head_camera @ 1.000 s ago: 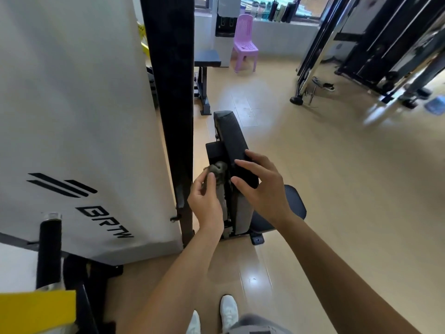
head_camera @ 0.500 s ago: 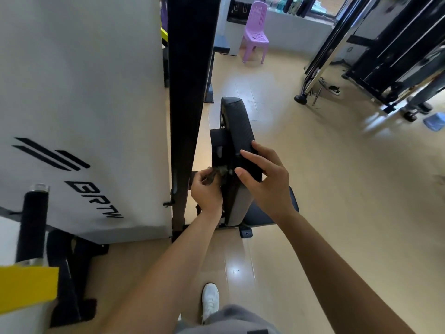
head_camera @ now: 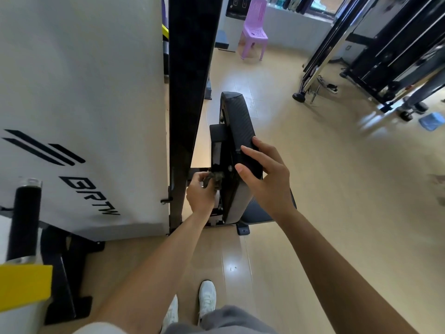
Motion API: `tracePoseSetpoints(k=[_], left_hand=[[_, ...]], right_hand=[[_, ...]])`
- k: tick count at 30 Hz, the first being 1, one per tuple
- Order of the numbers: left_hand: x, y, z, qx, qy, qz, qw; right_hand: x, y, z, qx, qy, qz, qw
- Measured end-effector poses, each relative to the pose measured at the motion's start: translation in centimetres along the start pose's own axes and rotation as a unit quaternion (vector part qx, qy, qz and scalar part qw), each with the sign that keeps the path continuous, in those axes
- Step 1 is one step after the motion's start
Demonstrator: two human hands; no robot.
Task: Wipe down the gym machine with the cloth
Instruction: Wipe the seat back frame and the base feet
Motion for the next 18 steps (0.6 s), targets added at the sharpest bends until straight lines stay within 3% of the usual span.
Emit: tracePoseSetpoints(k=[11, 18], left_hand=[[-6.1, -2.1, -1.5, -0.026, -0.159, 0.044, 0.986], [-9.0, -3.2, -3.5, -0.077, -0.163, 0.203, 0.962]], right_hand=[[-0.2, -0.1, 0.2, -0.004, 0.017, 0.013, 1.0], [0.0, -0.2, 0.1, -0.002, 0.019, 0.013, 1.0]])
Point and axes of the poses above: each hand's wrist, its own y-axis towards the middle knuckle, its own z-axis out of the palm, x = y × z, the point moved 2 cm from there along y, towards the middle knuckle, and after that the axes turned 12 degrees about -x, right-handed, at the moved point
